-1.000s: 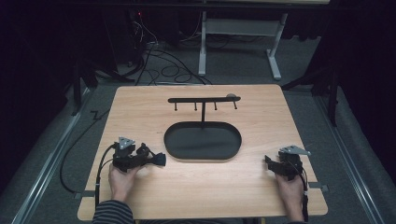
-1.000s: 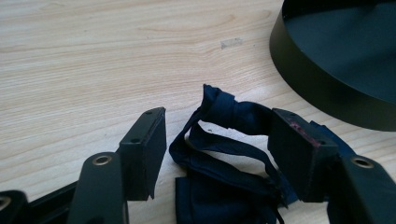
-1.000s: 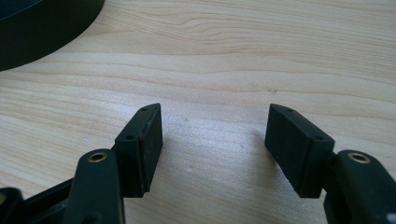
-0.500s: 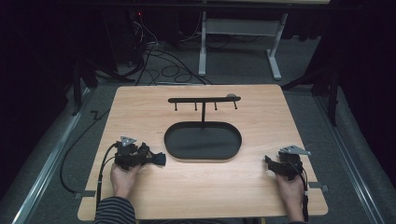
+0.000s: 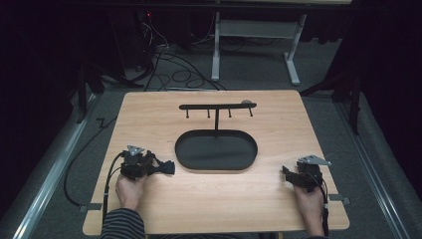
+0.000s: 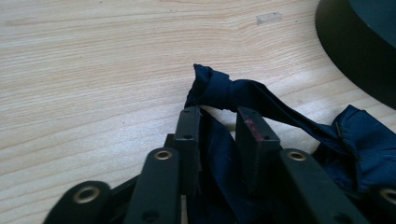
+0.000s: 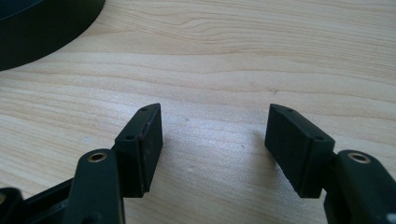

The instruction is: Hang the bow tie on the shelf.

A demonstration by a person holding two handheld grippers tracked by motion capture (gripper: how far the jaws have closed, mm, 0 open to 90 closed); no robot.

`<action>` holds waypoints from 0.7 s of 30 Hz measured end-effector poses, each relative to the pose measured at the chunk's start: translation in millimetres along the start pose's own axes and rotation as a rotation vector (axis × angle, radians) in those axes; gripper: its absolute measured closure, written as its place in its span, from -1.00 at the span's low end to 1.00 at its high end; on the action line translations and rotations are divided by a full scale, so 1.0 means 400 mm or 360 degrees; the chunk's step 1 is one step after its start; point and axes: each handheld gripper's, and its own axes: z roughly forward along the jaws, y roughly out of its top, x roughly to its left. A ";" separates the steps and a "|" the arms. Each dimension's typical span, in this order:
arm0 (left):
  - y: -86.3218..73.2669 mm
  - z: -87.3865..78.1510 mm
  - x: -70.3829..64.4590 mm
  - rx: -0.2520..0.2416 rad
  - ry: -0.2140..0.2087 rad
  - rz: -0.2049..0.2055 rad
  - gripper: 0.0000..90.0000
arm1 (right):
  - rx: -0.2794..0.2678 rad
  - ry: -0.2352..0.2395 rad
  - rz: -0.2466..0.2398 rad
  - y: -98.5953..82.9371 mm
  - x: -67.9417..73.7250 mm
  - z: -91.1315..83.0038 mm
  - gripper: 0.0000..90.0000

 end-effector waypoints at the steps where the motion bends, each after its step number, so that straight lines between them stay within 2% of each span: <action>1: 0.000 0.000 0.001 0.0001 0.0007 0.0001 0.69 | 0.0000 0.0000 0.0000 0.000 0.000 0.000 -0.15; 7: -0.001 -0.003 0.005 0.0011 0.0026 0.0027 0.92 | 0.0000 0.0000 0.0000 0.000 0.000 0.000 -0.15; 15: -0.003 -0.006 0.003 0.0007 0.0018 0.0059 0.98 | 0.0000 0.0000 0.0001 0.000 0.000 0.000 -0.15; 21: 0.000 -0.022 0.006 -0.0044 0.0005 0.0050 0.98 | 0.0000 0.0000 0.0000 0.000 0.000 0.000 -0.15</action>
